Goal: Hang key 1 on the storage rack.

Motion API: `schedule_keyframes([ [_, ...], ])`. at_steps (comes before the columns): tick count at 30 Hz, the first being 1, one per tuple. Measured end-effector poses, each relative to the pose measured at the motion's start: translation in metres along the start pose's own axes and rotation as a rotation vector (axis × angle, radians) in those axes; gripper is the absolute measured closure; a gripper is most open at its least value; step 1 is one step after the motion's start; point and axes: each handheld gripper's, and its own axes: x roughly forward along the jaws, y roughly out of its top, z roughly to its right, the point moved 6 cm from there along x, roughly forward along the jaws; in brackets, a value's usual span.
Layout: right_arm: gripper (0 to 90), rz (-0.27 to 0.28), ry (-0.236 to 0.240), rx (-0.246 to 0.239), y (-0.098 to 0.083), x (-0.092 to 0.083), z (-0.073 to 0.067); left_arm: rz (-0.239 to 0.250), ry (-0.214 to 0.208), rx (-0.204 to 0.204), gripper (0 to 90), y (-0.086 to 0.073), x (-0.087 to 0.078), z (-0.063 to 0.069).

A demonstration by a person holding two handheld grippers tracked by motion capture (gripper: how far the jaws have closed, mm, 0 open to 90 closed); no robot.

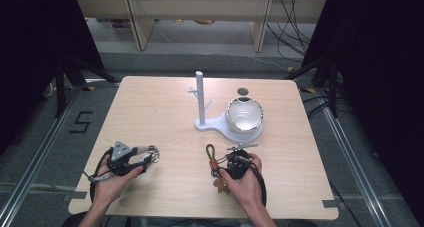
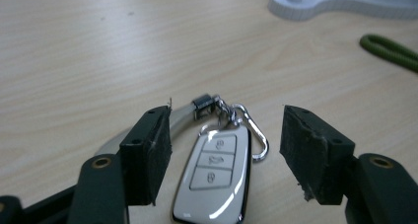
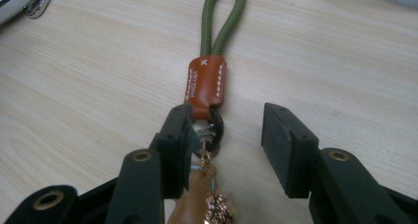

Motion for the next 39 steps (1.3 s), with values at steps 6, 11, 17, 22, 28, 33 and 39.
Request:
schedule_keyframes([
  [6, 55.7, -0.090, 0.003, 0.049, 0.002, -0.006, 0.003, 0.047, 0.008, -0.024, 36.3, -0.002, 0.003, -0.007],
  [11, 56.3, -0.135, 0.006, 0.046, 0.008, -0.005, -0.002, 0.041, 0.005, -0.023, 36.2, -0.009, 0.003, -0.008],
  [17, 59.0, -0.210, -0.007, 0.020, 0.024, -0.005, -0.009, 0.036, -0.004, -0.015, 36.2, -0.009, 0.003, -0.005],
  [22, 59.9, -0.306, -0.028, -0.043, 0.041, 0.003, -0.018, 0.037, -0.014, -0.011, 36.1, -0.007, 0.004, -0.002],
  [28, 58.2, -0.345, -0.037, -0.057, 0.048, 0.022, -0.031, 0.031, -0.004, -0.001, 36.3, -0.009, 0.002, -0.003],
  [33, 57.2, -0.356, -0.056, -0.103, 0.048, 0.030, -0.030, 0.035, 0.002, -0.004, 37.0, -0.009, 0.002, -0.004],
  [39, 57.2, -0.387, -0.091, -0.067, 0.049, 0.033, -0.033, 0.030, -0.008, -0.001, 37.3, -0.010, 0.003, -0.002],
])
